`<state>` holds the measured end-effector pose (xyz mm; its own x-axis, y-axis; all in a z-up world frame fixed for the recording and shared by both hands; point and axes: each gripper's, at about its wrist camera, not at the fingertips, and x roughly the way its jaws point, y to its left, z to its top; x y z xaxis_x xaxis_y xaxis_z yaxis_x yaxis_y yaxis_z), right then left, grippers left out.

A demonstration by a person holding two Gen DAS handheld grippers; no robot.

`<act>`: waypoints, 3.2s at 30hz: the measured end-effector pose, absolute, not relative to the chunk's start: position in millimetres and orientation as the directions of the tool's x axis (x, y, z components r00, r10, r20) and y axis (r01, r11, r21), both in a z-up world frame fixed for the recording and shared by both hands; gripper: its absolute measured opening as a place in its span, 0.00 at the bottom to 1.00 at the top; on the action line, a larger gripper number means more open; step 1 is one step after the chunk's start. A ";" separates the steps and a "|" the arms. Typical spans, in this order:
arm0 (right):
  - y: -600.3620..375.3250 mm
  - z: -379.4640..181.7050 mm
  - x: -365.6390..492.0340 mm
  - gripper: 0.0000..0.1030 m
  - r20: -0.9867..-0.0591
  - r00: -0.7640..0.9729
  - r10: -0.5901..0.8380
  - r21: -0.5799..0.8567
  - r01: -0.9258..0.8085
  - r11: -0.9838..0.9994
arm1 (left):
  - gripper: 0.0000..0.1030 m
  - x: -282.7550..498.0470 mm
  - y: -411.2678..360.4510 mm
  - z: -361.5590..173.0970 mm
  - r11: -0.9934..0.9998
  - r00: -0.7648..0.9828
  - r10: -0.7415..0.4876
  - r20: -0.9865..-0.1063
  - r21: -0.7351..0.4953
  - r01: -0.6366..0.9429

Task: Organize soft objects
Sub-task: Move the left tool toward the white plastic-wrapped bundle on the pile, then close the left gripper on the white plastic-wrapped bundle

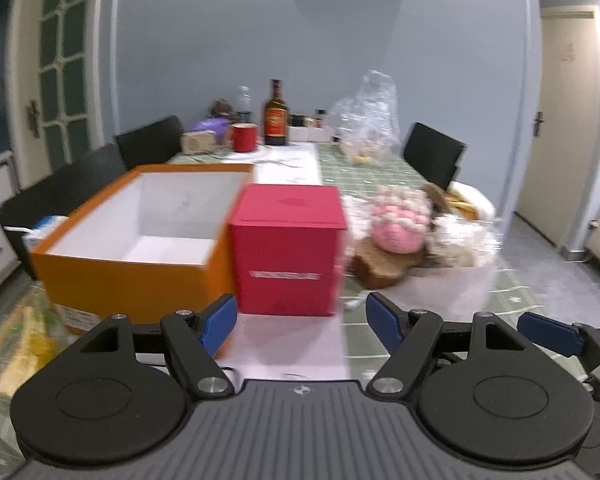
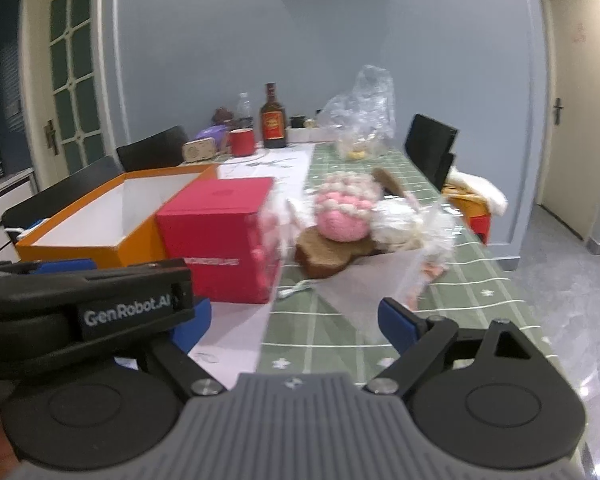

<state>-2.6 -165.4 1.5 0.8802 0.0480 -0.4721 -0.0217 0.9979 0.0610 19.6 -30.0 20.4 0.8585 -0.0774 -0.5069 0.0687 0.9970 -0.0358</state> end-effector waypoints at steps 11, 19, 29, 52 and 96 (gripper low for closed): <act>-229.8 -14.0 12.9 0.92 -0.484 0.875 -0.029 0.071 0.072 0.995 | 0.84 36.2 -36.0 64.5 0.961 0.819 -0.241 -0.521 -0.007 0.278; -263.9 -33.5 63.9 0.84 -0.572 0.804 0.160 0.252 -0.013 0.968 | 0.84 86.2 -29.9 81.5 0.949 0.803 -0.233 -0.548 0.053 0.312; -253.9 -68.1 107.5 0.45 -0.616 0.751 0.239 0.447 0.083 0.891 | 0.84 111.2 -10.0 80.3 0.938 0.779 -0.144 -0.610 0.167 0.303; -227.9 -25.5 32.4 0.00 -0.448 0.892 0.056 0.332 0.108 0.937 | 0.84 112.8 14.5 90.3 0.913 0.779 -0.326 -0.535 0.034 0.406; -262.9 -98.0 -6.3 0.00 -0.398 0.914 0.084 0.381 0.081 0.921 | 0.86 189.2 -184.2 -32.3 0.658 0.702 -0.450 -0.552 0.326 0.678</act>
